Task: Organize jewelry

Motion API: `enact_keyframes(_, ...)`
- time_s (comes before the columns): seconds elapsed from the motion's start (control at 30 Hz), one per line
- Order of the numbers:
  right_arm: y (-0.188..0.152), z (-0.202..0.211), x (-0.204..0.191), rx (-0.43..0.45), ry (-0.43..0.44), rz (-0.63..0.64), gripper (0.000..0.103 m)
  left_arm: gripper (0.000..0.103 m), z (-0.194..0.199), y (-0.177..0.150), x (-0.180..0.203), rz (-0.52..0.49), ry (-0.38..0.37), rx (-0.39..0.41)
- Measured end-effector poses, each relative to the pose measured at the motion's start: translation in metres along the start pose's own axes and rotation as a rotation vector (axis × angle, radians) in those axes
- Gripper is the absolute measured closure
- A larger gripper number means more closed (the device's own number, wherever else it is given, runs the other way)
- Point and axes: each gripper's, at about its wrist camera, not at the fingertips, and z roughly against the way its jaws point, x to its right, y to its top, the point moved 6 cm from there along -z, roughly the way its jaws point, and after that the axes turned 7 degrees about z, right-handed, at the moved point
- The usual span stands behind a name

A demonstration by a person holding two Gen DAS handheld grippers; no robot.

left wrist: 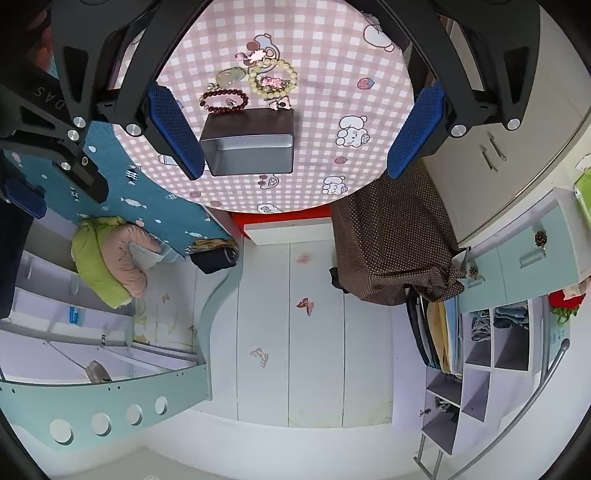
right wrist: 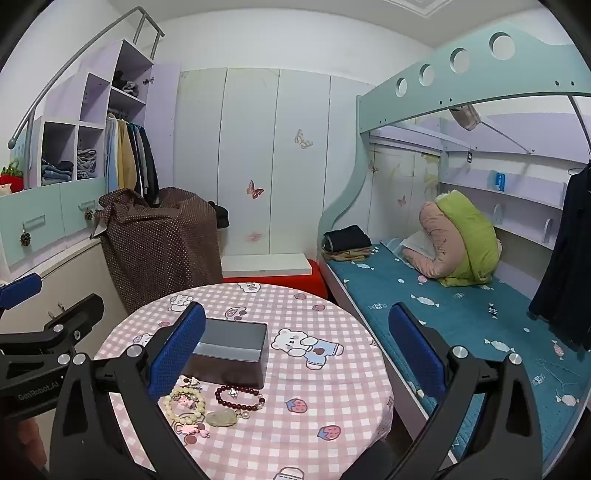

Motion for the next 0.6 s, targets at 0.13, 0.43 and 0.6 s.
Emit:
enact_keyframes(0.13, 0.0014, -0.0013, 0.002, -0.009, -0.004, -0.003, 0.007, 0.005, 0.0027, -0.0007, 0.0018, -0.01, 0.007, 0.004)
enact_keyframes(0.43, 0.003, 0.0019, -0.004, 0.007, 0.005, -0.007, 0.007, 0.005, 0.0019, -0.002, 0.003, 0.001, 0.0, -0.005)
enact_keyframes(0.6, 0.0041, 0.0057, -0.0007, 0.017, 0.014, -0.012, 0.007, 0.005, 0.0005, -0.0027, 0.0023, 0.004, -0.001, -0.008)
